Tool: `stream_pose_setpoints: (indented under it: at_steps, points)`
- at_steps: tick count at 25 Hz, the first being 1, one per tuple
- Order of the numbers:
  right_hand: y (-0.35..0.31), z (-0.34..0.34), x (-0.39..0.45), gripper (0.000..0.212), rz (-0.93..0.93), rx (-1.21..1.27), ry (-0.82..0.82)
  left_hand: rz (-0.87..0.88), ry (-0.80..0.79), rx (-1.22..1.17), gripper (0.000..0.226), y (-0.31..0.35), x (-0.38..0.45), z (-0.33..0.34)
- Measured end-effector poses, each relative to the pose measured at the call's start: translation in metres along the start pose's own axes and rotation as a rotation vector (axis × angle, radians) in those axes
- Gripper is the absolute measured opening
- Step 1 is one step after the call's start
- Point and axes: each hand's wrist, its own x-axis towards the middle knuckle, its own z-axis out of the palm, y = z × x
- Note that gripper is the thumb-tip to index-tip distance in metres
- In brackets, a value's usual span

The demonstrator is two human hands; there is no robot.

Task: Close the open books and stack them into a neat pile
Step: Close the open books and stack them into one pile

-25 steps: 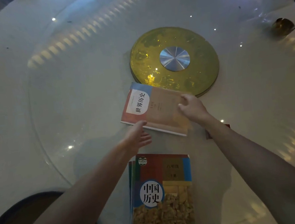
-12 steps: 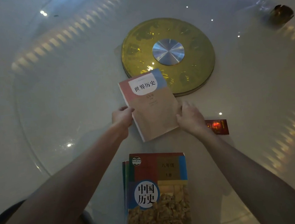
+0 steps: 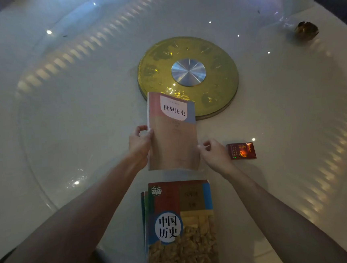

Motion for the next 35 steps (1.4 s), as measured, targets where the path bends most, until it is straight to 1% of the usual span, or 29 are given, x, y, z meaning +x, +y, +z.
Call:
stream_pose_setpoints:
  at_steps: [1,3,4,5,7,8,10,13,14,15,16,17,18,19,21,23,25,27,29,30,31,32,35]
  points:
    - [-0.003,-0.003,-0.003,0.036,0.035,0.167,-0.03,-0.016,-0.047,-0.042,0.014,0.004,-0.005,-0.001]
    - [-0.009,-0.012,-0.015,0.04,0.133,0.562,-0.194,-0.026,-0.158,-0.114,0.01,0.012,-0.019,-0.006]
    - [-0.011,-0.018,-0.022,0.043,0.169,0.719,-0.287,-0.022,-0.207,-0.148,0.01,0.016,-0.028,-0.008]
    - [-0.012,-0.023,-0.028,0.046,0.181,0.804,-0.359,-0.017,-0.239,-0.175,0.012,0.019,-0.037,-0.011]
    - [-0.013,-0.031,-0.045,0.052,0.141,0.846,-0.443,-0.007,-0.268,-0.204,0.019,0.024,-0.057,-0.017]
    - [-0.014,-0.033,-0.054,0.052,0.105,0.834,-0.454,0.003,-0.286,-0.213,0.022,0.026,-0.067,-0.021]
    - [-0.014,-0.035,-0.071,0.047,0.033,0.837,-0.459,0.01,-0.348,-0.23,0.027,0.027,-0.085,-0.025]
    - [-0.01,-0.042,-0.099,0.04,-0.031,0.997,-0.521,0.022,-0.425,-0.21,0.032,0.022,-0.115,-0.033]
    - [-0.006,-0.043,-0.106,0.039,-0.029,1.048,-0.508,0.043,-0.424,-0.191,0.032,0.016,-0.123,-0.035]
    - [0.0,-0.043,-0.113,0.038,-0.017,1.08,-0.452,0.062,-0.398,-0.174,0.031,0.009,-0.131,-0.038]
    - [0.008,-0.041,-0.119,0.035,-0.002,1.062,-0.357,0.077,-0.348,-0.155,0.027,-0.002,-0.139,-0.042]
    - [0.017,-0.038,-0.125,0.029,0.013,0.987,-0.246,0.084,-0.282,-0.128,0.022,-0.015,-0.146,-0.045]
    - [0.026,-0.033,-0.131,0.024,0.027,0.872,-0.159,0.074,-0.213,-0.091,0.018,-0.031,-0.15,-0.047]
    - [0.036,-0.026,-0.14,0.022,0.04,0.752,-0.114,0.052,-0.144,-0.042,0.017,-0.05,-0.156,-0.049]
    - [0.059,-0.005,-0.156,0.021,0.076,0.521,-0.061,0.035,-0.04,0.047,0.019,-0.091,-0.167,-0.053]
    - [0.079,0.017,-0.167,0.02,0.115,0.317,-0.035,0.061,-0.027,0.135,0.023,-0.129,-0.175,-0.057]
    - [0.092,0.036,-0.177,0.022,0.141,0.219,-0.033,0.075,-0.021,0.269,0.026,-0.156,-0.182,-0.062]
    - [0.097,0.045,-0.189,0.019,0.082,0.102,-0.028,0.118,0.037,0.47,0.021,-0.177,-0.185,-0.069]
    - [0.103,0.052,-0.195,0.022,-0.014,-0.158,0.054,0.148,0.074,0.638,0.02,-0.193,-0.192,-0.074]
    - [0.107,0.056,-0.198,0.026,-0.032,-0.272,0.098,0.154,0.06,0.655,0.022,-0.199,-0.196,-0.075]
    - [0.11,0.059,-0.201,0.026,-0.03,-0.323,0.126,0.159,0.041,0.653,0.024,-0.205,-0.2,-0.077]
    - [0.111,0.061,-0.203,0.024,-0.022,-0.298,0.13,0.165,0.032,0.644,0.025,-0.207,-0.203,-0.079]
    - [0.116,0.063,-0.208,0.017,-0.014,-0.084,0.087,0.183,0.014,0.571,0.029,-0.21,-0.208,-0.082]
